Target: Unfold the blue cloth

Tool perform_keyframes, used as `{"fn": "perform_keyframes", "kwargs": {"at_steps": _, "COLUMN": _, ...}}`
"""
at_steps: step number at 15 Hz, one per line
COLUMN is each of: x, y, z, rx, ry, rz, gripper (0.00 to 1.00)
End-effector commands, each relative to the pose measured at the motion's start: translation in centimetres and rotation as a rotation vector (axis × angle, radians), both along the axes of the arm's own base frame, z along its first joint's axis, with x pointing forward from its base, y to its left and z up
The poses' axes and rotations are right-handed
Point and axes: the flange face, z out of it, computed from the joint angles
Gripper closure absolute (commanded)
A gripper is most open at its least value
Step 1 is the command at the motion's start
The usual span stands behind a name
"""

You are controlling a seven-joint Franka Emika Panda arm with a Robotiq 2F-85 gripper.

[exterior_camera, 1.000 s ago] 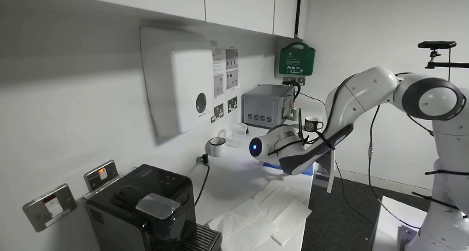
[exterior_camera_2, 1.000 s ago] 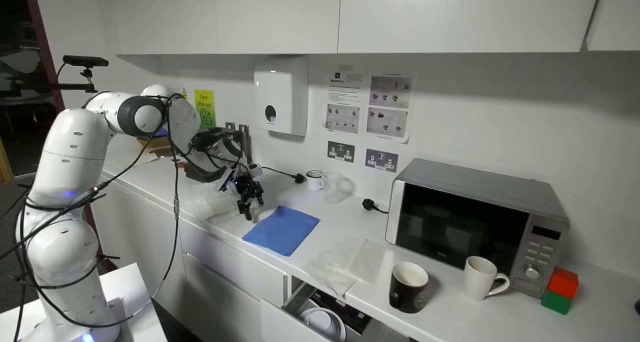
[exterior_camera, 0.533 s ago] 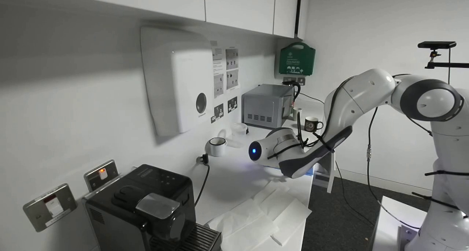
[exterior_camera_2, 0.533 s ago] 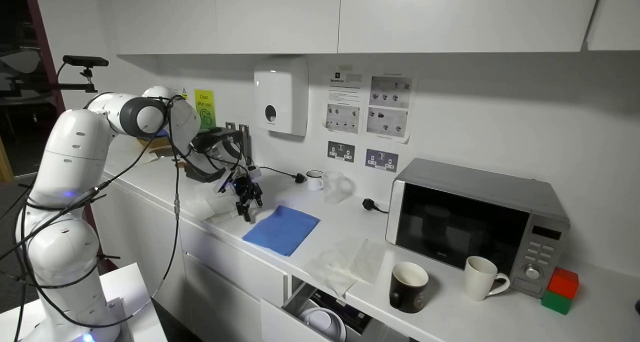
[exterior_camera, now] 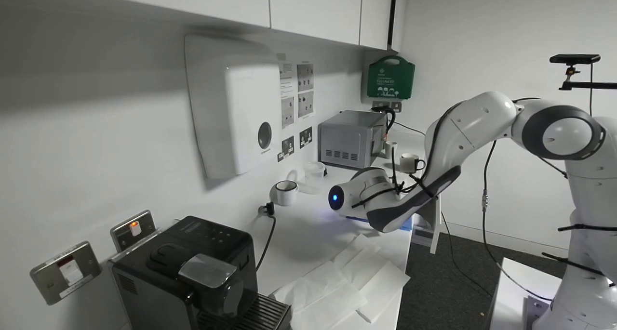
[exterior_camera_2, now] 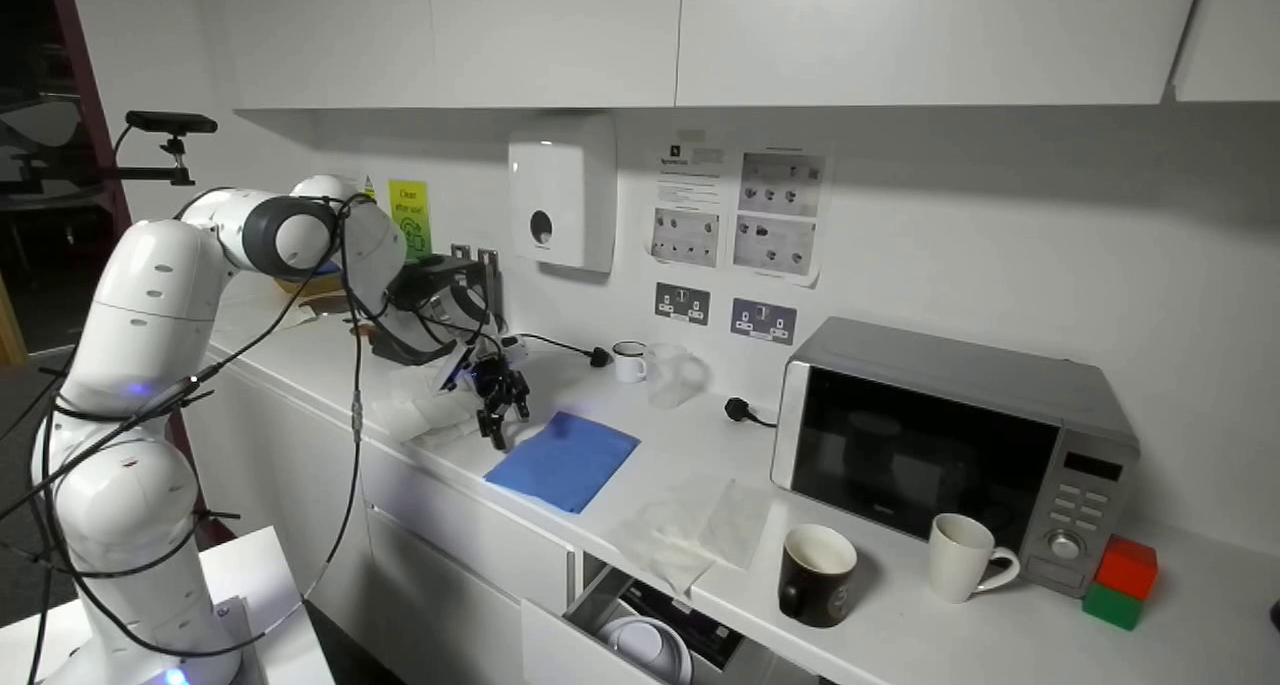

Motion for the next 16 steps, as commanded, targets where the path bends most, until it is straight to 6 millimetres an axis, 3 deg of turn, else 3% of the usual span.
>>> {"fn": "perform_keyframes", "kwargs": {"at_steps": 1, "x": 0.9, "y": -1.1, "z": 0.9, "rx": -0.022, "ry": 0.007, "rz": -0.004, "gripper": 0.00}}
{"fn": "perform_keyframes", "kwargs": {"at_steps": 8, "x": 2.4, "y": -0.7, "z": 1.3, "rx": 0.038, "ry": -0.044, "rz": -0.011, "gripper": 0.00}}
{"fn": "perform_keyframes", "kwargs": {"at_steps": 16, "x": 2.6, "y": -1.2, "z": 0.7, "rx": 0.057, "ry": -0.045, "rz": -0.021, "gripper": 0.00}}
